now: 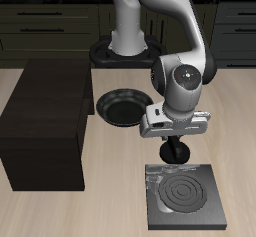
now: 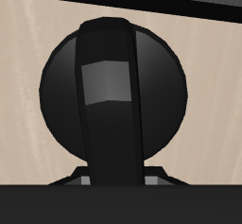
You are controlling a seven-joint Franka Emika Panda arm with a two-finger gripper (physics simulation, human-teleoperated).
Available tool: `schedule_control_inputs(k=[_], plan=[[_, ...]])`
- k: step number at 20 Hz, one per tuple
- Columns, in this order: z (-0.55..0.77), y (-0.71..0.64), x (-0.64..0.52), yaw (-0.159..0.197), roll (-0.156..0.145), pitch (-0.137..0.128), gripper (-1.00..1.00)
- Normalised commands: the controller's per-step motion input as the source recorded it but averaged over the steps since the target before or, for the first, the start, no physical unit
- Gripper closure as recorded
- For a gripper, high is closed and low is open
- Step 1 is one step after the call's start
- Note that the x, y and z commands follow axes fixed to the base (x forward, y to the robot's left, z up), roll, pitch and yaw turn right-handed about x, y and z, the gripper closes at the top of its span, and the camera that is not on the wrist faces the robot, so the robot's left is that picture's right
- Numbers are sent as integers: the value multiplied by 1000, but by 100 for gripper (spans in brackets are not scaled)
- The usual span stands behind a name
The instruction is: Turn on the flat stove
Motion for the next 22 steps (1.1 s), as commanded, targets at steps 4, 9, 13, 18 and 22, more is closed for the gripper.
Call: schedule_control_inputs(k=[4,9,13,18,22], plan=[[60,-63,-6,11,3,-23,100],[133,-122,-26,11,-8,-21,100],[241,-163,-56,11,-19,-42,100],[229,-222,-57,25,-22,-38,100],[305,-274,-59,32,-24,-55,100]])
